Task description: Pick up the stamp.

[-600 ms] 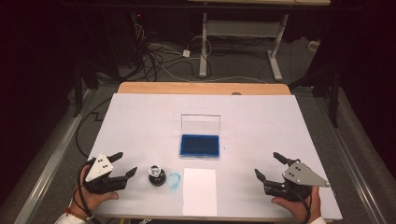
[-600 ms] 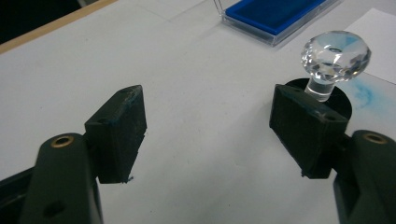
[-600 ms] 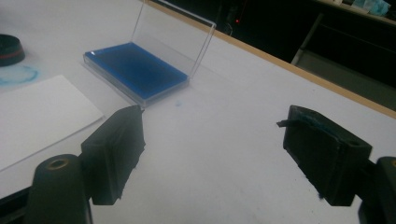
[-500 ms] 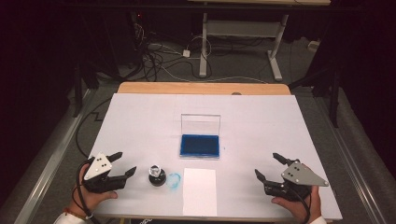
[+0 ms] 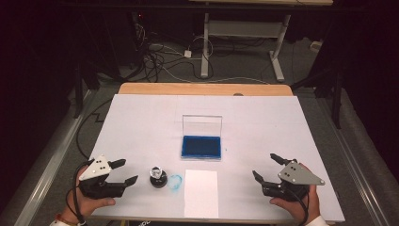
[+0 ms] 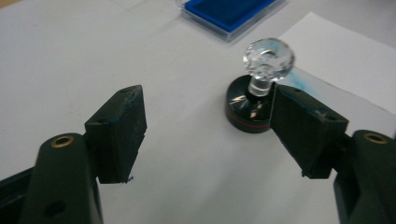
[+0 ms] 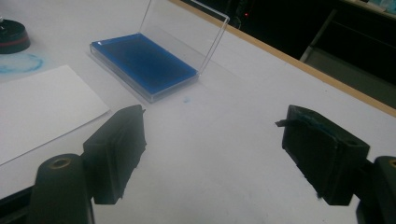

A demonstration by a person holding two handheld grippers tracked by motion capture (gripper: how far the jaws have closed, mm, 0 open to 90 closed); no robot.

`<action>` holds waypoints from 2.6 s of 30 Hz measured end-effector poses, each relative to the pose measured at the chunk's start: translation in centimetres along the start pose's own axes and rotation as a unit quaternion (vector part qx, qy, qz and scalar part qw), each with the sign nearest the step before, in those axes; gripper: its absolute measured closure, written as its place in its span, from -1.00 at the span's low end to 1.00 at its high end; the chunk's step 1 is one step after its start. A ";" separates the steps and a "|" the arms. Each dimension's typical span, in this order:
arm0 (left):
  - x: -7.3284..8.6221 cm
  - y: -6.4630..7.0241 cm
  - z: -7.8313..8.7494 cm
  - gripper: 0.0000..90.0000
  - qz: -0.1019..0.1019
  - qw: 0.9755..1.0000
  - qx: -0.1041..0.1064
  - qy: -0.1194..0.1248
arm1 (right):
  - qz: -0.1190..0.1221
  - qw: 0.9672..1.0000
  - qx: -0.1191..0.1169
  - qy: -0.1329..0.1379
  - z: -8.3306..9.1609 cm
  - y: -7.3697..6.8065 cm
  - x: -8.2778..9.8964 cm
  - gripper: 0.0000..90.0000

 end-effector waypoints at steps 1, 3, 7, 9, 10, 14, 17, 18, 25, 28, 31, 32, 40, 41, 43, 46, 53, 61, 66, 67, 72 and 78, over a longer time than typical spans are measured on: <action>-0.2 0.2 0.0 -0.42 0.000 1.000 0.002 -0.008 | 0.002 1.000 -0.002 -0.002 -0.1 -0.1 0.0 -0.52; -0.6 0.7 -0.2 -0.42 -0.008 1.000 0.011 -0.017 | 0.003 1.000 -0.004 -0.006 -0.2 -0.2 0.1 -0.52; -1.6 1.7 -1.2 -0.42 -0.024 0.999 0.033 -0.035 | 0.004 1.000 -0.008 -0.009 -0.4 -0.3 0.2 -0.52; -1.9 2.1 -2.1 -0.42 -0.036 0.997 0.040 -0.054 | 0.003 1.000 -0.010 -0.011 -0.5 -0.4 0.3 -0.52; -2.0 2.3 -2.5 -0.42 -0.041 0.996 0.041 -0.063 | 0.004 1.000 -0.009 -0.014 -0.5 -0.4 0.3 -0.52; -2.2 2.8 -4.4 -0.38 -0.053 0.992 0.048 -0.101 | 0.009 1.000 -0.011 -0.020 -0.6 -0.5 0.5 -0.48; -2.2 3.0 -5.5 -0.33 -0.058 0.990 0.054 -0.119 | 0.014 1.000 -0.012 -0.023 -0.5 -0.6 0.6 -0.48; -2.1 3.0 -6.1 -0.29 -0.061 0.988 0.057 -0.129 | 0.013 1.000 -0.010 -0.023 -0.5 -0.6 0.6 -0.48; -1.9 3.0 -6.9 -0.10 -0.060 0.987 0.062 -0.139 | 0.019 0.999 -0.013 -0.025 -0.5 -0.7 0.8 -0.48; -1.8 3.0 -7.0 -0.07 -0.057 0.986 0.069 -0.139 | 0.020 0.999 -0.013 -0.027 -0.6 -0.7 0.8 -0.48; -1.7 3.1 -7.1 -0.01 -0.054 0.986 0.077 -0.139 | 0.021 0.999 -0.014 -0.027 -0.6 -0.8 0.8 -0.48; -1.7 3.1 -7.1 0.02 -0.054 0.986 0.077 -0.139 | 0.022 0.999 -0.014 -0.027 -0.6 -0.9 0.8 -0.48; -1.8 3.3 -7.1 0.19 -0.063 0.985 0.078 -0.141 | 0.026 0.999 -0.018 -0.030 -0.8 -1.0 0.9 -0.47; -1.8 3.3 -7.2 0.19 -0.066 0.985 0.077 -0.142 | 0.026 0.999 -0.019 -0.031 -0.8 -1.1 0.9 -0.46; -1.8 3.4 -7.2 0.20 -0.070 0.985 0.075 -0.139 | 0.027 0.999 -0.019 -0.030 -0.8 -1.1 0.9 -0.46; -1.8 3.4 -7.2 0.21 -0.077 0.984 0.075 -0.141 | 0.027 0.999 -0.019 -0.030 -0.7 -1.1 0.9 -0.44; -1.8 3.5 -7.2 0.21 -0.080 0.986 0.071 -0.129 | 0.027 0.999 -0.020 -0.029 -0.7 -1.1 0.9 -0.44; -2.1 3.2 -6.9 0.21 -0.084 0.988 0.057 -0.114 | 0.023 0.999 -0.021 -0.026 -0.7 -1.0 0.8 -0.44; -2.3 2.9 -6.5 0.21 -0.084 0.989 0.053 -0.107 | 0.025 0.999 -0.021 -0.025 -0.7 -1.0 0.8 -0.44; -2.4 2.8 -6.5 0.21 -0.084 0.990 0.050 -0.106 | 0.024 0.999 -0.021 -0.024 -0.7 -1.0 0.8 -0.44; -2.8 2.5 -6.2 0.21 -0.077 0.992 0.048 -0.090 | 0.021 0.999 -0.021 -0.023 -0.8 -0.7 0.8 -0.44; -3.2 2.0 -6.2 0.21 -0.073 0.993 0.044 -0.078 | 0.022 0.999 -0.018 -0.024 -0.8 -0.4 0.8 -0.44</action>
Point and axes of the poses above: each handheld gripper's, and its own axes: z roughly backward along the jaws, x roughly out of its underside, y roughly to its right, the point moved 9 cm from there along -z, roughly forward along the jaws, and after that the axes turned 8 degrees about y, right-handed, at the moved point
